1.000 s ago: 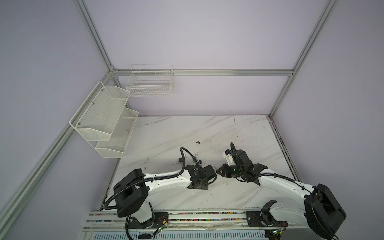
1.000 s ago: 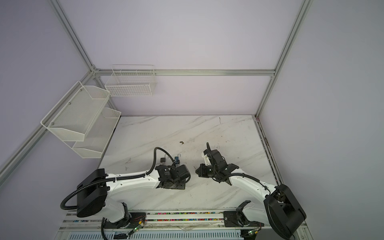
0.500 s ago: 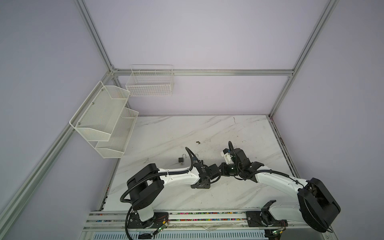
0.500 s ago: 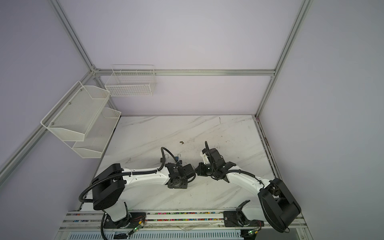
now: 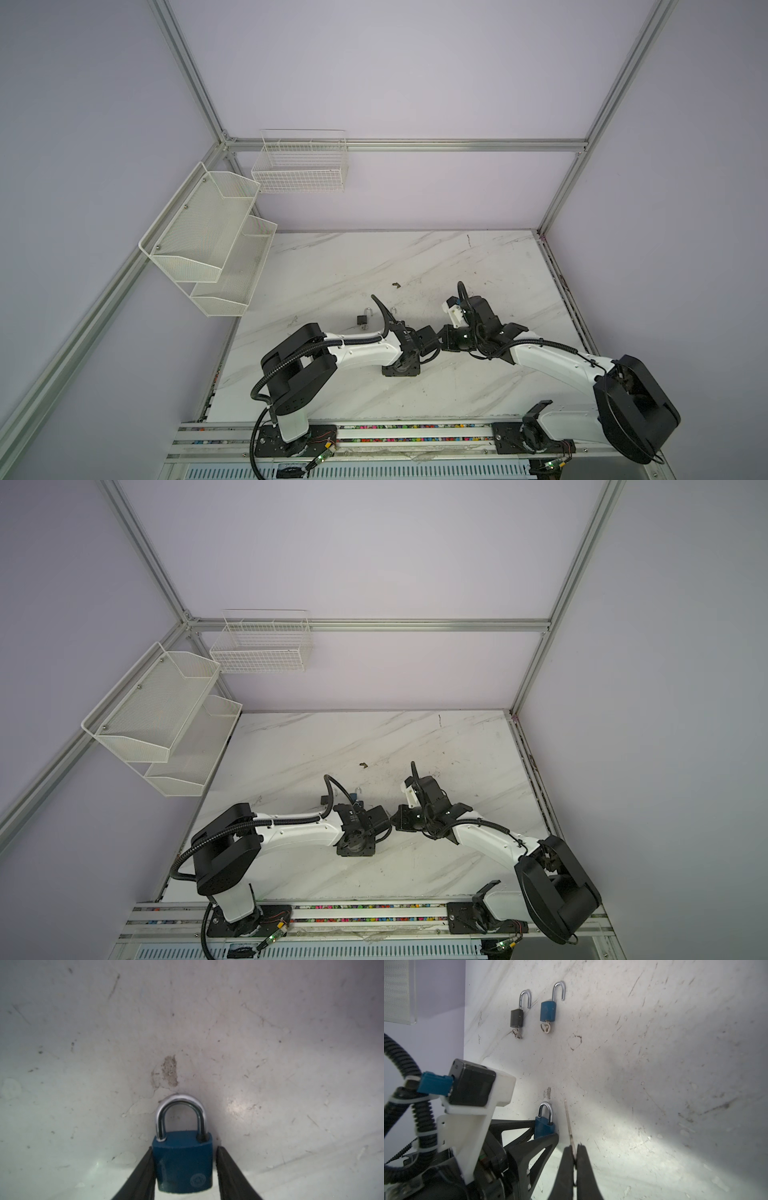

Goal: Unlock with the key
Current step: 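Close the left gripper on the body of the closed blue padlock, then lift the blue padlock with the left gripper while right brings key beneath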

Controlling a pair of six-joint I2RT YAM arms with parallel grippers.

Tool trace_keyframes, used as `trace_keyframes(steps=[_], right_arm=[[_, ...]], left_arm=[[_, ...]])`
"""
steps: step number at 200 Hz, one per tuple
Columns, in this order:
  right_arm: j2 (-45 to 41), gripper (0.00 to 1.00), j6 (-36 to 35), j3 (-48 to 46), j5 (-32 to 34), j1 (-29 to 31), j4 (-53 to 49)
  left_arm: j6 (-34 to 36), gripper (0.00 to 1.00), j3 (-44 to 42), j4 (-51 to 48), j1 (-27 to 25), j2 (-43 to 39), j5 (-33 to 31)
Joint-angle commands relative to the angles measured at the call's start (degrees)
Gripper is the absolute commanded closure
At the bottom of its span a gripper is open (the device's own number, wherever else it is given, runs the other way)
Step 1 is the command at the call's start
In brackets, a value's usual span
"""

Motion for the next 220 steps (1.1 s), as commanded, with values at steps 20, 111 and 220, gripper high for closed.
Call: trace_keyframes(steps=[20,111,220], right_arm=[[-0.6,1.0,-1.2,-0.3,-0.4,-0.5,0.6],[-5.7,1.0,-0.9,1.0,3.2,-0.4,-4.8],[-9.5,1.0,9.5,4.6,17.7,16.0,5.9]], left_arm=[[-0.7,0.59,1.6,2.0,1.2,1.3,2.3],[-7.3,0.84,1.0,2.3,3.4,-8.6,-4.7],[-16.0,0.97,2.2,15.5,8.4,-23.3,-12.7]])
